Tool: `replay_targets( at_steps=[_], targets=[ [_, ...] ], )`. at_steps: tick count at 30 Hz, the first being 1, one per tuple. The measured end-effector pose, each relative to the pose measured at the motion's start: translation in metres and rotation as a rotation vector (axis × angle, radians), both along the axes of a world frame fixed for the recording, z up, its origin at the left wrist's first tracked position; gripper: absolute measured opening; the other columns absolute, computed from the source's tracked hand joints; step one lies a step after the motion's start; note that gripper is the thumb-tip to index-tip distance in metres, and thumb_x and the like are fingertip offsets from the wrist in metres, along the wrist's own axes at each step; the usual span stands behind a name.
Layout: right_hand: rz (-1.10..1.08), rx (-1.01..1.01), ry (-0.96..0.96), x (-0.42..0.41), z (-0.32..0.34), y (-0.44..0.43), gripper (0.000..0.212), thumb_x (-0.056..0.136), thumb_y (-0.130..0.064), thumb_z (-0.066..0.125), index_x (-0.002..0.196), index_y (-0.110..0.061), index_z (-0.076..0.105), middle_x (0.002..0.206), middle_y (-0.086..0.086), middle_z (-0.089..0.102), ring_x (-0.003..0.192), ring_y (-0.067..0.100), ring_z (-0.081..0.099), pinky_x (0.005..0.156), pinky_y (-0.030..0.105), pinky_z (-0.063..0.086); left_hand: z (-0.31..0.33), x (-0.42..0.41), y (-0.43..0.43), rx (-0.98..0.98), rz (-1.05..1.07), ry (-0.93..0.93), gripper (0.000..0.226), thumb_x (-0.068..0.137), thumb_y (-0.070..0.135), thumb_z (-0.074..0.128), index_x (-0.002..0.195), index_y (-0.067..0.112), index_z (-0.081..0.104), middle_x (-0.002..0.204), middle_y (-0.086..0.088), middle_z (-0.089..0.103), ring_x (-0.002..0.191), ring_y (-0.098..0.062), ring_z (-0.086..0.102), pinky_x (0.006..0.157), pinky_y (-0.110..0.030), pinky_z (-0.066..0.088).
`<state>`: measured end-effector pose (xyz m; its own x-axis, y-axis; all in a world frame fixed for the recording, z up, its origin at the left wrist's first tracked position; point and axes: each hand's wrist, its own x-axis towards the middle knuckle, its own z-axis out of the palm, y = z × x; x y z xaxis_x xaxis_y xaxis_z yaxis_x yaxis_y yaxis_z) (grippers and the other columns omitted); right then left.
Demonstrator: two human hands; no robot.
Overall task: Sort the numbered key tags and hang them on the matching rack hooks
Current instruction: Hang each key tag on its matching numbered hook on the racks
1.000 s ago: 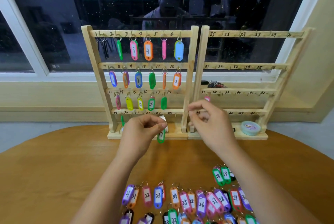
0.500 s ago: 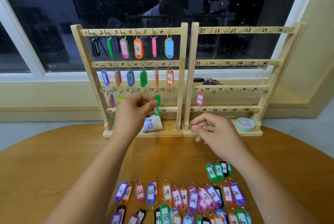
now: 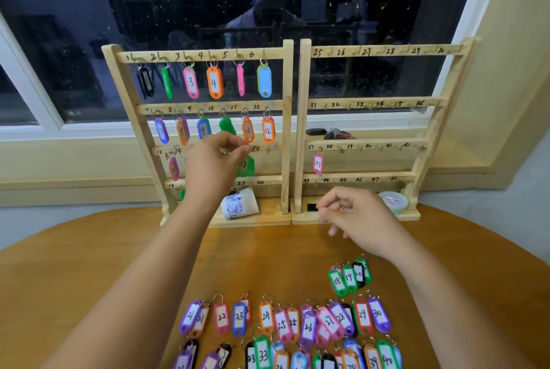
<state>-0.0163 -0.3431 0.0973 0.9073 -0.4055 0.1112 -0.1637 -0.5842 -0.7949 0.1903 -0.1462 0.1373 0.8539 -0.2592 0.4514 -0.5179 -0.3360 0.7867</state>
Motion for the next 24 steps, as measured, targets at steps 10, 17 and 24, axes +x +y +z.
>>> replay_targets(
  at_steps=[10,17,24],
  targets=[
    [0.197,-0.184,0.452,-0.004,-0.021,-0.020,0.022,0.085,-0.016,0.086,0.094,-0.034,0.075,0.090,-0.015,0.078,0.085,0.000,0.073,0.088,0.035,0.062,-0.018,-0.019,0.009,-0.007,0.041,-0.071,0.020,0.091,0.035,0.083,0.107,0.032,0.072,0.095,0.015,0.071,0.084,-0.010,0.067,0.076,-0.041,0.058],
    [0.218,-0.246,0.532,-0.003,-0.028,-0.017,0.028,0.080,-0.020,0.092,0.098,-0.032,0.074,0.098,-0.011,0.074,0.089,0.006,0.072,0.080,0.029,0.062,-0.053,-0.055,0.020,0.056,-0.099,0.097,0.015,0.091,0.030,0.084,0.098,0.034,0.072,0.086,0.013,0.074,0.078,-0.003,0.065,0.071,-0.031,0.051],
    [0.188,-0.267,0.549,0.003,-0.038,-0.011,0.019,0.089,-0.011,0.082,0.087,-0.028,0.075,0.087,-0.008,0.077,0.079,0.005,0.072,0.065,0.021,0.051,-0.072,-0.079,0.011,0.315,-0.334,0.192,0.011,0.093,0.036,0.082,0.097,0.037,0.072,0.086,0.016,0.074,0.075,-0.001,0.064,0.061,-0.012,0.045]
  ],
)
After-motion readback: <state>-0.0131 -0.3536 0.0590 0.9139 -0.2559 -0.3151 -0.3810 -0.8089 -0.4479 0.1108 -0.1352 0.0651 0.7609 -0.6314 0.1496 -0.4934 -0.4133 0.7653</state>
